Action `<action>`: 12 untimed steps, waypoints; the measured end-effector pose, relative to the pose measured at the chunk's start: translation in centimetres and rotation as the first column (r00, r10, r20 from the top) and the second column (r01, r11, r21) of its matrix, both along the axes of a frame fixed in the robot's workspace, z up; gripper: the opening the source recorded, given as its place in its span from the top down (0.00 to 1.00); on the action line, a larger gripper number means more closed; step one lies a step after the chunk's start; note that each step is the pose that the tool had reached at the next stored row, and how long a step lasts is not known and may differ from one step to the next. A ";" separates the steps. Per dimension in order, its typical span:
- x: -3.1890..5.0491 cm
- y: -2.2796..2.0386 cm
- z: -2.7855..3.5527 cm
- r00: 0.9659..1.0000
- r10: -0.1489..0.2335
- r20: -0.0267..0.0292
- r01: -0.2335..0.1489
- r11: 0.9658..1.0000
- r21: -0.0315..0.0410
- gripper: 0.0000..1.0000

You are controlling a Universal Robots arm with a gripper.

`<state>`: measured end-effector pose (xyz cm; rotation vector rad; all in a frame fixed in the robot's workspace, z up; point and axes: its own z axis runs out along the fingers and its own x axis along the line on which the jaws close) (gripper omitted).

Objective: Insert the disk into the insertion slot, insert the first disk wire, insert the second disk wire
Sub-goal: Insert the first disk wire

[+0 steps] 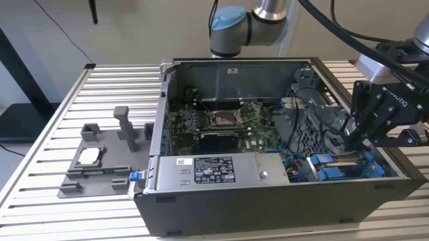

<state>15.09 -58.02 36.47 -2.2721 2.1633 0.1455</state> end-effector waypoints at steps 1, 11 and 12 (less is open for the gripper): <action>0.07 -0.09 -0.02 1.000 0.000 -0.001 0.000 1.000 0.001 0.81; 0.53 -0.51 -0.10 1.000 0.000 -0.003 0.000 1.000 0.009 0.81; 0.57 -0.52 -0.15 1.000 0.000 -0.003 0.000 1.000 0.010 0.81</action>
